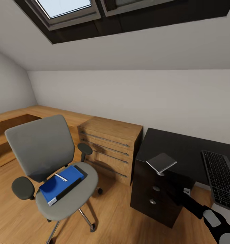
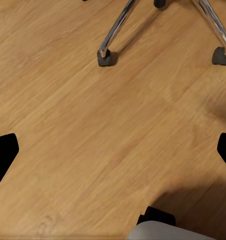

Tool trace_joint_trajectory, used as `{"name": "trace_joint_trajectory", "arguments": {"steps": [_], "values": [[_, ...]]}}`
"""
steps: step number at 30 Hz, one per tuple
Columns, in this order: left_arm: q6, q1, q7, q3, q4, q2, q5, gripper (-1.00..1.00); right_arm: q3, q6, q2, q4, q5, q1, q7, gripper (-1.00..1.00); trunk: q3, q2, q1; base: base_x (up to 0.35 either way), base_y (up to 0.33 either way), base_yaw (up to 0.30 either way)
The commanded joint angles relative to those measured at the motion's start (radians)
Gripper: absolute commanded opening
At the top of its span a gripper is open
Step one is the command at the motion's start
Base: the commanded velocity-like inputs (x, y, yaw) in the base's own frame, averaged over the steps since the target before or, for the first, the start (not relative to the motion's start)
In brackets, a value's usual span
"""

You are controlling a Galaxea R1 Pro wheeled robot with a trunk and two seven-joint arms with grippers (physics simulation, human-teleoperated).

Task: In the bedroom, organize the workspace by keeping the computer under the desk, ensuring the monitor is on the desk, placing the keyboard on the desk next to the monitor, placing the mouse on the desk next to the keyboard, moving the folder from the swivel chair onto the desk next to the mouse, stacking the notebook on top of the folder with the pen on top of the notebook, and positioning the swivel chair next to the desk.

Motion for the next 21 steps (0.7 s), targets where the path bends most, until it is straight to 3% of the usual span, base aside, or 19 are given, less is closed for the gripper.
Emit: {"name": "trace_joint_trajectory", "arguments": {"steps": [1, 15, 21], "values": [[-0.001, 0.001, 0.001, 0.007, -0.002, 0.0, -0.006, 1.0, -0.003, 0.006, 0.001, 0.0, -0.001, -0.001, 0.001, 1.0, -0.001, 0.0, 0.0, -0.045, 0.0, 0.0], [-0.001, 0.0, 0.002, 0.008, -0.002, 0.0, -0.006, 1.0, 0.0, -0.001, 0.006, 0.0, 0.001, -0.001, 0.0, 1.0, -0.001, 0.0, 0.0, -0.012, 0.0, 0.0], [-0.001, 0.001, 0.001, 0.007, -0.002, 0.0, -0.006, 1.0, 0.002, -0.027, 0.008, 0.001, 0.006, -0.001, -0.005, 1.0, 0.018, 0.042, -0.023, 0.0, 0.0, 0.0]]}}
